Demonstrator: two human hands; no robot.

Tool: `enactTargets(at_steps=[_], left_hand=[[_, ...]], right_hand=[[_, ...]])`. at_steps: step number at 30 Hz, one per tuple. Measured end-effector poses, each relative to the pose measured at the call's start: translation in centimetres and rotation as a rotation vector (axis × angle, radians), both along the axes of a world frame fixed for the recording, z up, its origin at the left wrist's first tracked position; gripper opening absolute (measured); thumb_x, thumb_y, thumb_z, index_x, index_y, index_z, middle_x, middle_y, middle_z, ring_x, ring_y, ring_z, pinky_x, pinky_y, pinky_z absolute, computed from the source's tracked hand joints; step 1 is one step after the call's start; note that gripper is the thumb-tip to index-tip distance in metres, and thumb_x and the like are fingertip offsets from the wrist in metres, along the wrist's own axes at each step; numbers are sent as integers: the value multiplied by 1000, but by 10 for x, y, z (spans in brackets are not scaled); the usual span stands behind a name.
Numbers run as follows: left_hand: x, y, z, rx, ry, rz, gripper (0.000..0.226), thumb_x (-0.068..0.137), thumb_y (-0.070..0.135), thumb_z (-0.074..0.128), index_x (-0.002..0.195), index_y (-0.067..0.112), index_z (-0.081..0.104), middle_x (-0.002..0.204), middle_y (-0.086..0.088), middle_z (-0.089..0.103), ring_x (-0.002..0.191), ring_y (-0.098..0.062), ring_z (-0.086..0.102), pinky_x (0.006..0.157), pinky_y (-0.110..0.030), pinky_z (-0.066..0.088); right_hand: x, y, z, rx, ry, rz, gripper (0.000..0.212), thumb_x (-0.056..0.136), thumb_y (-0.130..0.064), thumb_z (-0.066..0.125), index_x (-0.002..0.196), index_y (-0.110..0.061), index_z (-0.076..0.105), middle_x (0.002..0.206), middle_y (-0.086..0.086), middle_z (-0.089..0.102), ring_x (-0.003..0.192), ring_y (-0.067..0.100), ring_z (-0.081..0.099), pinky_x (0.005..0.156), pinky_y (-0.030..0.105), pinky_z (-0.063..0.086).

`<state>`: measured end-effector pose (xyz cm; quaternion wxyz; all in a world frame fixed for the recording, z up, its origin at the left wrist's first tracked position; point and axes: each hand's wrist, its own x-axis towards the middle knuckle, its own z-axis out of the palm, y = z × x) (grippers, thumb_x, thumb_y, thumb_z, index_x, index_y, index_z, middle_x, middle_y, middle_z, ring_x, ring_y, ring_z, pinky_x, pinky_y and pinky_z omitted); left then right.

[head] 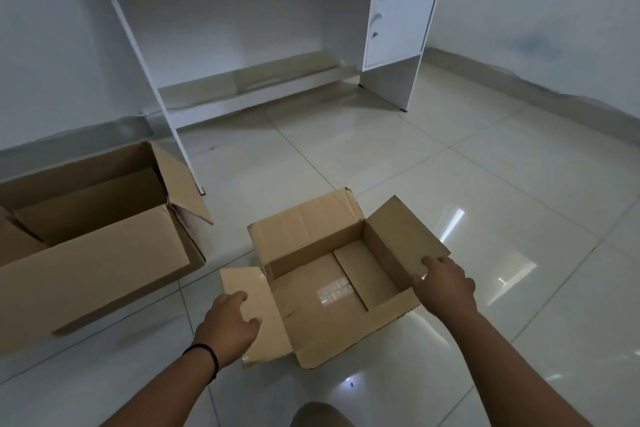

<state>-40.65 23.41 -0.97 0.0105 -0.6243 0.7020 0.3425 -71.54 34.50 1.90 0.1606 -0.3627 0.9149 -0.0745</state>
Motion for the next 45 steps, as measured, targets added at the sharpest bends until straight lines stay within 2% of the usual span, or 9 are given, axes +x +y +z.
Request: enactTargets(at_steps=[10,15,17,21,25,31,35,38,45], left_hand=[[-3,-34,-66,333,-109,320,81,71,26,70,140,9,30,141,-23,30,128,-34,38,97,-34,39],[-9,-44,-88,510,5,469,100,55,25,81,137,-1,30,114,-14,56,96,-28,56,83,-32,48],[-13,-50,-99,479,3,498,87,49,28,77,125,-1,45,105,-13,62,88,-27,61,81,-36,54],[-32,-54,-86,294,28,431,35,83,6,52,117,4,45,106,-14,59,82,-22,52,72,-30,44],[-40,-58,-82,191,188,312,46,90,9,50,134,20,42,117,-4,61,94,-19,54,82,-27,43],[-48,-59,-75,154,252,265,47,94,13,47,136,32,40,104,7,64,86,-12,59,68,-21,43],[-46,-59,-77,135,212,268,60,92,20,52,145,33,27,115,1,63,90,-15,61,68,-21,47],[-52,-47,-78,190,167,252,39,89,12,52,128,17,46,104,-3,64,84,-17,60,68,-26,50],[-55,-37,-56,88,252,281,25,92,7,40,95,14,64,80,-6,65,71,-20,59,58,-24,42]], right_hand=[[-63,-57,-52,159,25,-27,50,87,-33,53,133,-17,47,140,10,46,126,28,45,102,46,37],[-85,-77,-70,162,7,-25,61,82,-28,59,138,-17,38,141,12,44,123,31,47,99,48,42],[-94,-83,-78,180,-8,-39,66,81,-27,61,140,-17,33,140,13,42,123,33,46,98,50,42],[-109,-87,-95,208,-83,-146,79,78,-30,64,144,-22,21,141,15,37,127,37,40,101,54,36],[-108,-78,-117,169,-156,-327,83,73,-33,68,141,-21,23,127,14,52,115,35,52,99,52,38],[-117,-63,-133,159,-70,-330,95,72,-37,73,144,-14,16,139,19,40,126,39,41,100,57,36],[-117,-61,-126,140,-68,-362,52,79,-30,61,121,-10,38,107,17,58,103,37,57,91,50,42],[-98,-54,-123,74,-96,-184,11,86,-12,47,93,-8,54,82,9,58,86,31,62,77,37,47],[-51,-27,-123,-77,-143,-193,18,83,4,48,74,6,63,67,14,60,53,20,51,59,30,50]])
